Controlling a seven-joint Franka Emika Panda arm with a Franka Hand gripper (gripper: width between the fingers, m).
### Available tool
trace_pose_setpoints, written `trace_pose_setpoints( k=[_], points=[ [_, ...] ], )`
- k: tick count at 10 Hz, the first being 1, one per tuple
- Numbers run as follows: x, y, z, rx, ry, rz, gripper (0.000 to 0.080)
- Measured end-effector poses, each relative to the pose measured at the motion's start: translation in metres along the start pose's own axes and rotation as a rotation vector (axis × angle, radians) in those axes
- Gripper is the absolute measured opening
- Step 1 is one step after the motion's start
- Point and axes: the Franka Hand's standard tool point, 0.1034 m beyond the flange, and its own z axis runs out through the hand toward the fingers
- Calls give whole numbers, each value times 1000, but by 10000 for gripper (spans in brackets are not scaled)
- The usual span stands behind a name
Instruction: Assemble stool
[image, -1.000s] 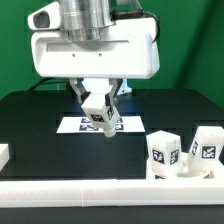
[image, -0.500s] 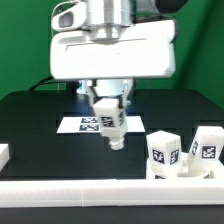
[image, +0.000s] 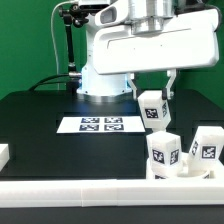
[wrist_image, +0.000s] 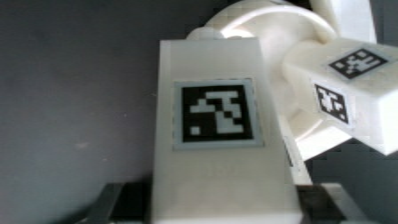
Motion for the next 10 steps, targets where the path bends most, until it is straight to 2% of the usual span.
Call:
trace_pose_setpoints(
  k=[3, 5, 7, 10],
  points=[
    [-1, -4, 1, 6, 21, 1, 340],
    [-9, -21, 1, 23, 54, -13, 340],
    [-12, -25, 8, 5, 33, -103, 340],
    [-13, -25, 9, 5, 31, -97, 340]
  ],
)
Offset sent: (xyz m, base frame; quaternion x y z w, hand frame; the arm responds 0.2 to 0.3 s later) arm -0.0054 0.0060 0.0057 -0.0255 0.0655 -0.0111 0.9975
